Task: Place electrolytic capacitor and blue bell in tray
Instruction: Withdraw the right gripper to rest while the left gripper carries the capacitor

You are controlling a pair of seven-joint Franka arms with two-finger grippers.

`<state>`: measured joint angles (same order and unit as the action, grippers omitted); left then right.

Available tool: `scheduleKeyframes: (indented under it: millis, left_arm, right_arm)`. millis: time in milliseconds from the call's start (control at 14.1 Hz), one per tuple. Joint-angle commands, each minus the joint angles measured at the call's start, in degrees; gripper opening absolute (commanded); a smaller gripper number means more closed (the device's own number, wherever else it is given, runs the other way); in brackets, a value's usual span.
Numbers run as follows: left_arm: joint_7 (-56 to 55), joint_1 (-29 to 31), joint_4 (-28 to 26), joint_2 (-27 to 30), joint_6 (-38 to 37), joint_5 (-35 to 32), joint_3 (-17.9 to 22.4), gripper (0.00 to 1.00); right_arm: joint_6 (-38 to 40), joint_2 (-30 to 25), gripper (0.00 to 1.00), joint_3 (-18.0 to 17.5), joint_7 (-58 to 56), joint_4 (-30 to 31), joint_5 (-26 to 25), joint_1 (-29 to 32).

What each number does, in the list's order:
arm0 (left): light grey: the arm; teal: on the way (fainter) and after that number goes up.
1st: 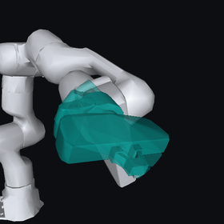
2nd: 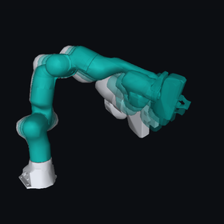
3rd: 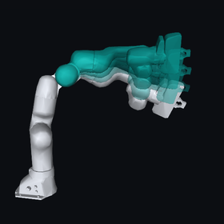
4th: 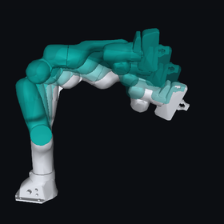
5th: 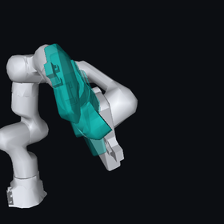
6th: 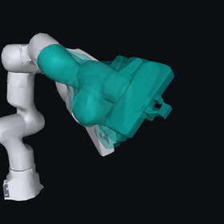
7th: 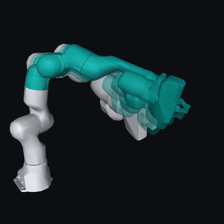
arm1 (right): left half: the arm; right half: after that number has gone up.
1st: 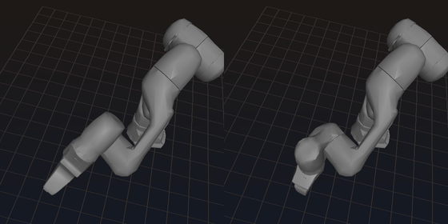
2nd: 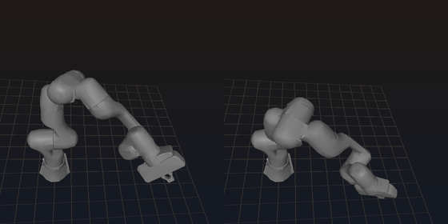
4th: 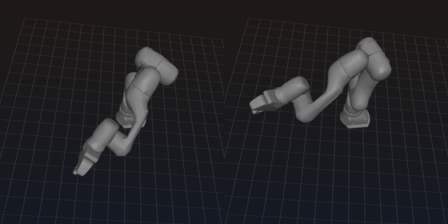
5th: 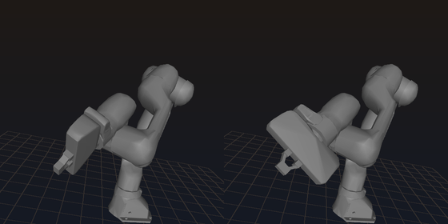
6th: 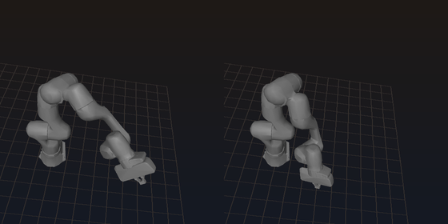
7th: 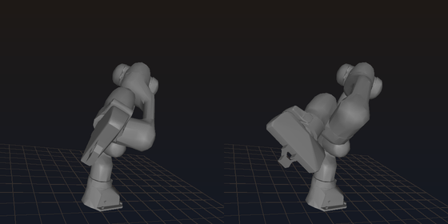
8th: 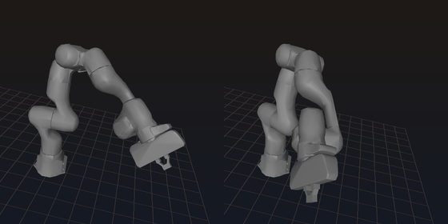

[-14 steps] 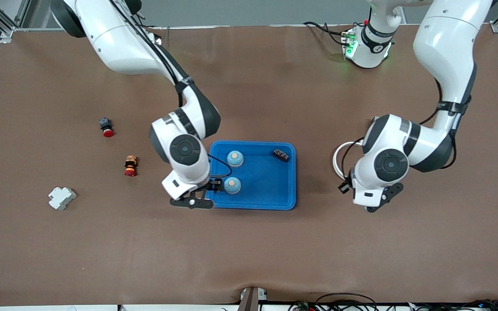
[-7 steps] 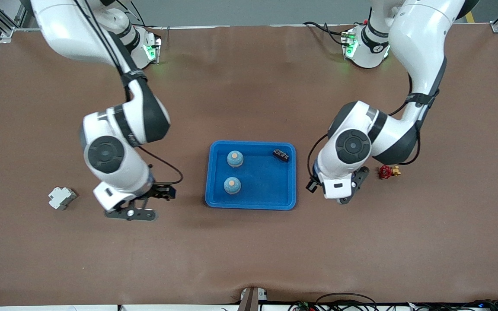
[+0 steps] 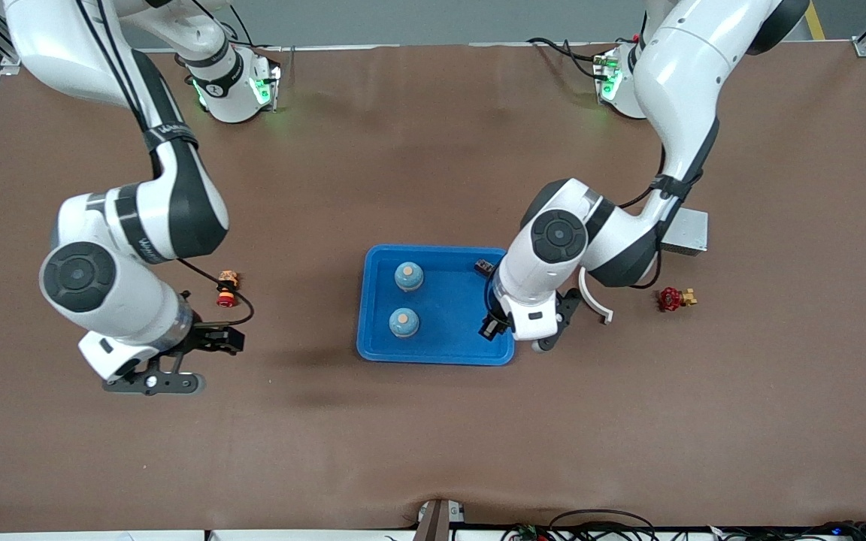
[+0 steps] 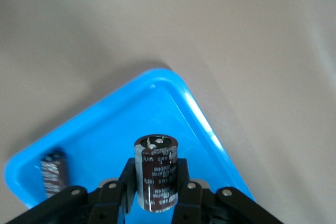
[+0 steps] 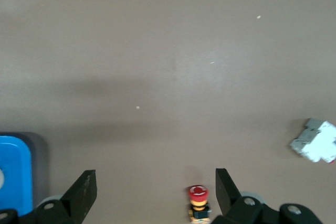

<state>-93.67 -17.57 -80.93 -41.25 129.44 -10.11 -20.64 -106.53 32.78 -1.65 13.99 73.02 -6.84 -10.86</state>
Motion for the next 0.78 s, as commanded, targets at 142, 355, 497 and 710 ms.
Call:
scheduleKeyframes:
  millis: [142,355,497,710]
  left_arm:
    - [-1.7,-1.9,1.8,-4.1,4.3,0.3,0.9,0.00]
    - [-1.7,-2.6,1.7,-5.6,4.3,0.2,1.8,0.00]
    - [-1.7,-4.3,1.8,-6.4,4.4,0.1,3.8,0.00]
    - [-1.7,-6.1,1.8,-7.7,4.5,0.1,5.5,0.00]
  right_arm:
    - [0.2,-3.7,1.00,-1.3,-8.4,3.0,0.0,7.1]
    - [0.5,-5.4,1.00,-1.3,-11.1,2.9,0.0,9.4]
    - [0.7,-6.6,1.00,-1.3,-13.4,2.9,0.0,10.7]
    - [1.2,-8.2,1.00,-1.3,-14.5,2.8,0.1,12.4]
